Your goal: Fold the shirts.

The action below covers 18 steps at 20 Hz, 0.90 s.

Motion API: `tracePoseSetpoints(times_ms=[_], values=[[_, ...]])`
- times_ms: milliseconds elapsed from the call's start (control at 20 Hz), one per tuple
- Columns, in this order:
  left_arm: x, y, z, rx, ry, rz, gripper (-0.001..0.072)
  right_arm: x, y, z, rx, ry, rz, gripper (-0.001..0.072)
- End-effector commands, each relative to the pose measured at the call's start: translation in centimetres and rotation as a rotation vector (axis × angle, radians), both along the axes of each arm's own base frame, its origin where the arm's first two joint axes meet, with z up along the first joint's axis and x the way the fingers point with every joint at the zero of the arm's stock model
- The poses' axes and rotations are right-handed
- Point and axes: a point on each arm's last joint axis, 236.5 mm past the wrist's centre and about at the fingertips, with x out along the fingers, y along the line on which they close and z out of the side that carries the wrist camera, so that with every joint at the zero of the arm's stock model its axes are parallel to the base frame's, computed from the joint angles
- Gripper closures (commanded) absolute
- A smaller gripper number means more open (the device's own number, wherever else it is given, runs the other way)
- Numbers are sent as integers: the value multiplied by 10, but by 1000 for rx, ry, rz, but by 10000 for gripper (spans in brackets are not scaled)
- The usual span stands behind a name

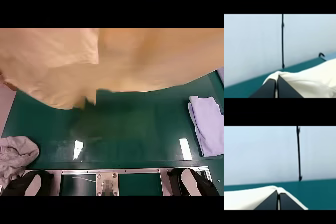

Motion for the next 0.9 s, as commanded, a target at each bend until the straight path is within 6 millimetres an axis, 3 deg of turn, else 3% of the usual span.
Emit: tracePoseSetpoints(times_ms=[0, 100, 200, 350, 450, 650, 850], values=[[-82, -8, 61, 48, -236, 77, 685, -70, 17, 75, -181, -220, -135, 696], [-71, -4, 46, 56, -170, 84, 685, -69, 14, 72, -184, -212, -148, 696], [-43, 4, 16, 48, -49, 88, 685, -49, 1, 57, -149, -159, -139, 696], [19, 20, -50, 6, 163, 80, 685, 12, -20, -4, -12, -1, -50, 696], [71, 31, -115, -26, 348, 56, 685, 60, -34, -71, 120, 147, 29, 696], [177, 38, -267, -161, 670, -66, 685, 137, -64, -246, 367, 450, 67, 696], [261, 52, -415, -302, 923, -103, 685, 197, -53, -406, 479, 688, 48, 696]])
